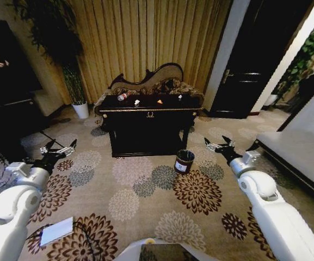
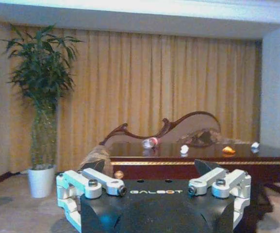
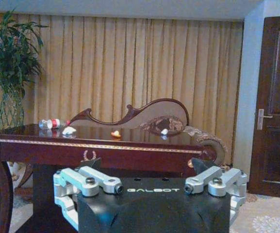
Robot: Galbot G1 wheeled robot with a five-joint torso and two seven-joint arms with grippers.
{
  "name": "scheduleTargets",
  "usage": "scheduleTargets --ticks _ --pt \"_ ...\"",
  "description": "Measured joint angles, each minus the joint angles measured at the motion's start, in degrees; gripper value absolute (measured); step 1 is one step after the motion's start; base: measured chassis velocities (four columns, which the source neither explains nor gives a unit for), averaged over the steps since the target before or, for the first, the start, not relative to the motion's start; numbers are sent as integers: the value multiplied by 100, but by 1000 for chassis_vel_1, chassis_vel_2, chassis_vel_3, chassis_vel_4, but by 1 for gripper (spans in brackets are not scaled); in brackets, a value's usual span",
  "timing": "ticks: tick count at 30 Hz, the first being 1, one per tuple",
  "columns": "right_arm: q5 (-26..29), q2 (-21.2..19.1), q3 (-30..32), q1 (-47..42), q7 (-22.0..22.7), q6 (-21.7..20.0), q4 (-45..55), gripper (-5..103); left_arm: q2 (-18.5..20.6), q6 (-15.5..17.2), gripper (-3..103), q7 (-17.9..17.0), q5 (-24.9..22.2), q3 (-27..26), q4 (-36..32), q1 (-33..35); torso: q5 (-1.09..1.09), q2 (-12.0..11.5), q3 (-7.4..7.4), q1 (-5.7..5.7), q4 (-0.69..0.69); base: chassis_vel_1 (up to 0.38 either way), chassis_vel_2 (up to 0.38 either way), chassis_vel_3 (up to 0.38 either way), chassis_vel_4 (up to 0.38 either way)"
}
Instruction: Move to the front of the table and place the trash on the table into the trash bin.
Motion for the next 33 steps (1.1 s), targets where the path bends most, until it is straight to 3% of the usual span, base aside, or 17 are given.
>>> scheduleTargets --ticks 3,13,24,27,33 --pt "-3 42 40 -41 0 0 78 100 74 -74 100 167 -327 -7 139 -82 0 0 0 0 0 0 0 0 0" --pt "44 35 111 -64 0 -115 273 100 117 -143 100 276 -394 52 339 -132 0 0 0 0 0 0 0 0 0" --pt "154 359 -10 43 0 -91 280 100 -15 -91 100 241 12 130 239 -157 2 0 0 0 0 0 0 0 0" --pt "10 547 -15 44 0 88 268 100 -241 -47 100 227 315 214 193 -281 -1 0 -1 0 -2 0 0 0 0" --pt "-180 780 37 -136 1 155 346 100 -569 9 100 174 461 145 28 -239 1 0 0 0 -2 0 0 0 0"
